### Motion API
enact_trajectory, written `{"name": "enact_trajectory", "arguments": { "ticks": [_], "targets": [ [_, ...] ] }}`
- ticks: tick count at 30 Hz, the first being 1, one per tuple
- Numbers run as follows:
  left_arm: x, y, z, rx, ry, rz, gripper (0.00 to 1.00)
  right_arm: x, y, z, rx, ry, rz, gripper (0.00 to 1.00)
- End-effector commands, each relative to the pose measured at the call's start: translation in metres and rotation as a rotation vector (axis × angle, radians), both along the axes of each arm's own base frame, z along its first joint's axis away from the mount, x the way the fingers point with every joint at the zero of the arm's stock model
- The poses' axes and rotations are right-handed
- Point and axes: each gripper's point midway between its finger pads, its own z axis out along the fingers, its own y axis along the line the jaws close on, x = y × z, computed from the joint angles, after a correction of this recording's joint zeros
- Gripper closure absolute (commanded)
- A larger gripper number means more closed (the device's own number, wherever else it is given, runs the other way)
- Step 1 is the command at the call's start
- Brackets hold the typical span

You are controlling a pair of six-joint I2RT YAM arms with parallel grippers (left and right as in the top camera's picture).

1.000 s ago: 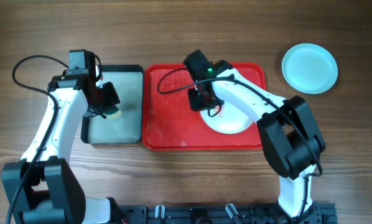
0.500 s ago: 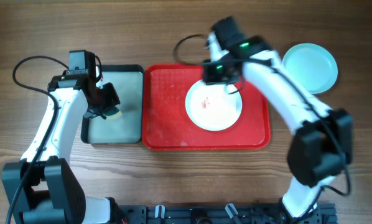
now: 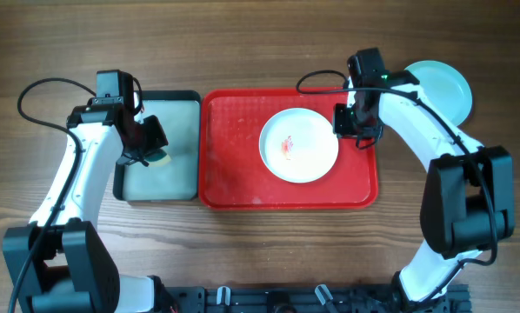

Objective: Clean dirty plates on tray and stack at the side
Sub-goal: 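Move the right gripper to the white plate and grip its rim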

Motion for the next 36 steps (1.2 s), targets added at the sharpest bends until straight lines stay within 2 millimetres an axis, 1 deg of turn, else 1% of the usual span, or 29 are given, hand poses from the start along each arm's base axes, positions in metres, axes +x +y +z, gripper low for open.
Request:
{"name": "enact_trajectory", "arguments": {
  "ticks": [1, 4, 6, 7, 8, 9, 10, 11, 13, 15, 16, 19, 20, 22, 27, 31, 32, 34, 36],
  "targets": [
    [0.000, -0.003, 0.000, -0.014, -0.003, 0.002, 0.95, -0.011, 0.020, -0.017, 0.105, 0.032, 0.022, 0.79],
    [0.000, -0.003, 0.000, -0.014, -0.003, 0.002, 0.96, -0.018, 0.025, -0.030, 0.125, 0.029, 0.038, 0.80],
    [0.000, -0.003, 0.000, -0.014, -0.003, 0.002, 0.96, -0.020, 0.028, -0.034, 0.132, 0.029, 0.037, 0.95],
    [0.000, -0.003, 0.000, -0.014, -0.003, 0.002, 0.96, -0.020, 0.032, -0.032, 0.160, 0.033, 0.015, 0.96],
    [0.000, -0.003, 0.000, -0.014, -0.003, 0.002, 0.96, -0.018, 0.046, -0.028, 0.241, 0.037, -0.007, 0.96],
    [0.000, -0.003, 0.000, -0.014, -0.003, 0.002, 0.96, -0.016, 0.065, -0.020, 0.345, 0.033, 0.004, 0.96],
    [0.000, -0.003, 0.000, -0.014, -0.003, 0.002, 0.96, -0.014, 0.078, -0.015, 0.406, 0.025, 0.022, 0.96],
    [0.000, -0.003, 0.000, -0.014, -0.003, 0.002, 0.96, -0.013, 0.088, -0.012, 0.437, 0.027, -0.002, 0.96],
    [0.000, -0.003, 0.000, -0.014, -0.003, 0.002, 0.96, -0.014, 0.102, -0.011, 0.440, 0.019, 0.004, 0.96],
    [0.000, -0.003, 0.000, -0.014, -0.003, 0.001, 0.96, -0.020, 0.115, -0.015, 0.380, 0.000, 0.052, 0.96],
    [0.000, -0.003, 0.000, -0.014, -0.003, 0.001, 0.96, -0.021, 0.118, -0.018, 0.339, -0.012, 0.067, 0.96],
    [0.000, -0.003, 0.000, -0.014, -0.003, 0.001, 0.96, -0.020, 0.112, -0.025, 0.223, -0.044, 0.023, 0.96],
    [0.000, -0.003, 0.000, -0.014, -0.003, 0.001, 0.96, -0.019, 0.110, -0.026, 0.212, -0.048, 0.012, 0.96],
    [0.000, -0.003, 0.000, -0.014, -0.003, 0.001, 0.96, -0.014, 0.102, -0.028, 0.173, -0.058, -0.065, 0.96],
    [0.000, -0.003, 0.000, -0.014, -0.003, 0.002, 0.96, -0.009, 0.093, -0.028, 0.120, -0.090, -0.085, 0.96],
    [0.001, -0.003, 0.001, -0.014, -0.010, 0.001, 0.96, -0.007, 0.091, -0.027, 0.105, -0.109, 0.008, 0.96],
    [0.002, -0.003, 0.001, -0.014, -0.012, 0.001, 0.96, -0.007, 0.091, -0.026, 0.099, -0.115, 0.051, 0.96],
    [0.003, -0.003, 0.001, -0.013, -0.015, 0.001, 0.96, -0.006, 0.087, -0.022, 0.065, -0.133, 0.211, 0.96],
    [0.003, -0.003, 0.001, -0.013, -0.015, 0.001, 0.96, -0.004, 0.083, -0.020, 0.045, -0.145, 0.303, 0.96]
  ]
}}
